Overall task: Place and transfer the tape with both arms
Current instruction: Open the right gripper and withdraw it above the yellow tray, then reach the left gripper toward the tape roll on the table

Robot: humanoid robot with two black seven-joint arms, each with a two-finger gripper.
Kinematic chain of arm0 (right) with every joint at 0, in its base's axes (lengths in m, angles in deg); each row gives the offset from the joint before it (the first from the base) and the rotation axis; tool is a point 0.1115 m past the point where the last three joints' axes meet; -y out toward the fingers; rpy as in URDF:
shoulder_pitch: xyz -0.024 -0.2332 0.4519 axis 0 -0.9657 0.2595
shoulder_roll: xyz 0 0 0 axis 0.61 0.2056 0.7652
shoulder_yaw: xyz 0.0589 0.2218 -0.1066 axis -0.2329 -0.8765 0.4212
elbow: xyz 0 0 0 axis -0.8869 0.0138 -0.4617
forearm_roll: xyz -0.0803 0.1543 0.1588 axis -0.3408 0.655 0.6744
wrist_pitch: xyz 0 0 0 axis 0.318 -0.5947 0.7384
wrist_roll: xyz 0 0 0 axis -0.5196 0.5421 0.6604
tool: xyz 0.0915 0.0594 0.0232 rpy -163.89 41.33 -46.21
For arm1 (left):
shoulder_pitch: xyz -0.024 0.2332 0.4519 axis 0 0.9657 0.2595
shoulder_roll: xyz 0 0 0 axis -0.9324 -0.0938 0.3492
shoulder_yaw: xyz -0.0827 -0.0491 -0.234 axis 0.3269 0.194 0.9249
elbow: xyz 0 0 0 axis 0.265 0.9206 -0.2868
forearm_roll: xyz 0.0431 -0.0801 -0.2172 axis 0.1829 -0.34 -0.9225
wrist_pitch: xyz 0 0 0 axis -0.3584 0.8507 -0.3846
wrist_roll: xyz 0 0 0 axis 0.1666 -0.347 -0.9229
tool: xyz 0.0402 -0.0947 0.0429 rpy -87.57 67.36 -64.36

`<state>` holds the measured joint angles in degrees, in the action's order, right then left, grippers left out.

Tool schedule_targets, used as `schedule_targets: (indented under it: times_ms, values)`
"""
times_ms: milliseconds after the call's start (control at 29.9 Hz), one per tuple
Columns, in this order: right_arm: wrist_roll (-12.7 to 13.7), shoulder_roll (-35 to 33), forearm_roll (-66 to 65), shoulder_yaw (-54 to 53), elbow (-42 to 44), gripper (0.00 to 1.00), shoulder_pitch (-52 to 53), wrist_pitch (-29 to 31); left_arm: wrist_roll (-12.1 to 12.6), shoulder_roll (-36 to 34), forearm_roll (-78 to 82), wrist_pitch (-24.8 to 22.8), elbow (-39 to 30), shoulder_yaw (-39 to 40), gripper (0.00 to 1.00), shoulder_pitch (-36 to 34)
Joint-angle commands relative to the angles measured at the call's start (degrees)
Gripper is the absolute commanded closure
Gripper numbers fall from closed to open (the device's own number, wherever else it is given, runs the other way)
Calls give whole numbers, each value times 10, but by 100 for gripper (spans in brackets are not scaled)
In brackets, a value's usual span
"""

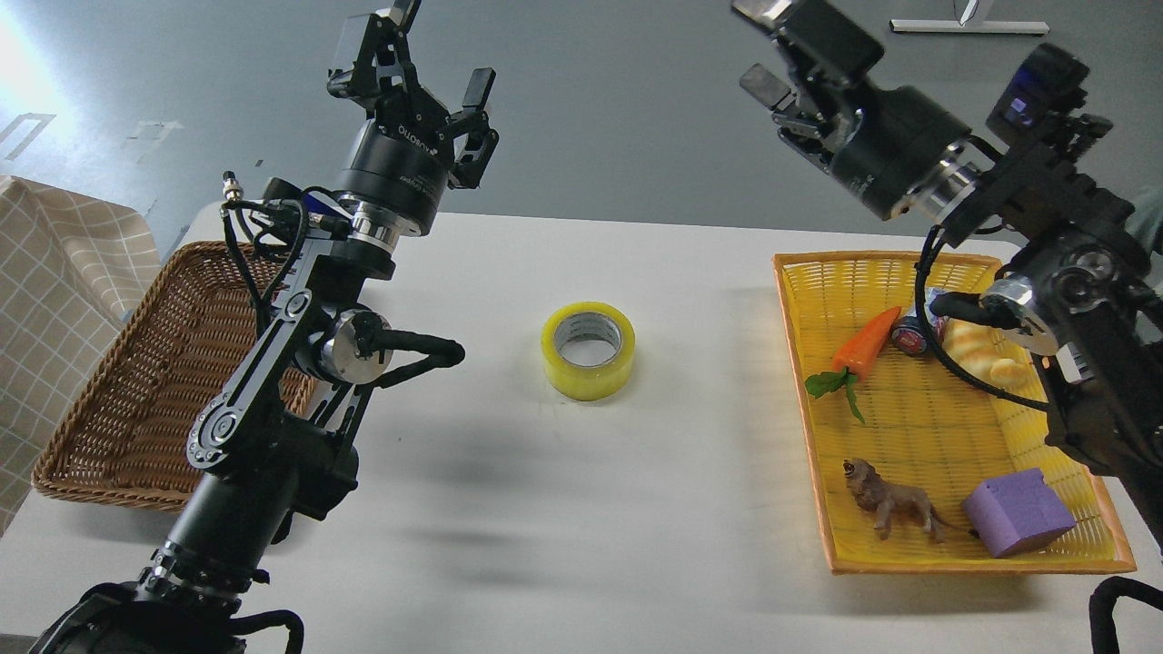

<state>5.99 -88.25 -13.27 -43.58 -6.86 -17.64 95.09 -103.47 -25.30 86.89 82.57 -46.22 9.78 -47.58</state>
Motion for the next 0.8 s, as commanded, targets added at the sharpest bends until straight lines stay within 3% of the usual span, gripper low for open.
schedule_targets:
  times_ms: [0,167,234,334,769]
  values:
    - [0,2,113,-80,-19,0,-45,8,1,-2,0,-31,-20,1,1,4]
    - [0,65,212,-159,-44,0,-77,12,6,0,-3,-81,-23,2,1,8]
    - [0,86,212,-166,-49,0,-98,14,20,0,-6,-88,-17,6,1,3]
    - [0,89,212,-165,-55,0,-102,14,34,0,-9,-82,-14,11,1,1]
    - [10,86,210,-159,-47,0,-92,15,26,0,-64,-57,-21,26,1,7]
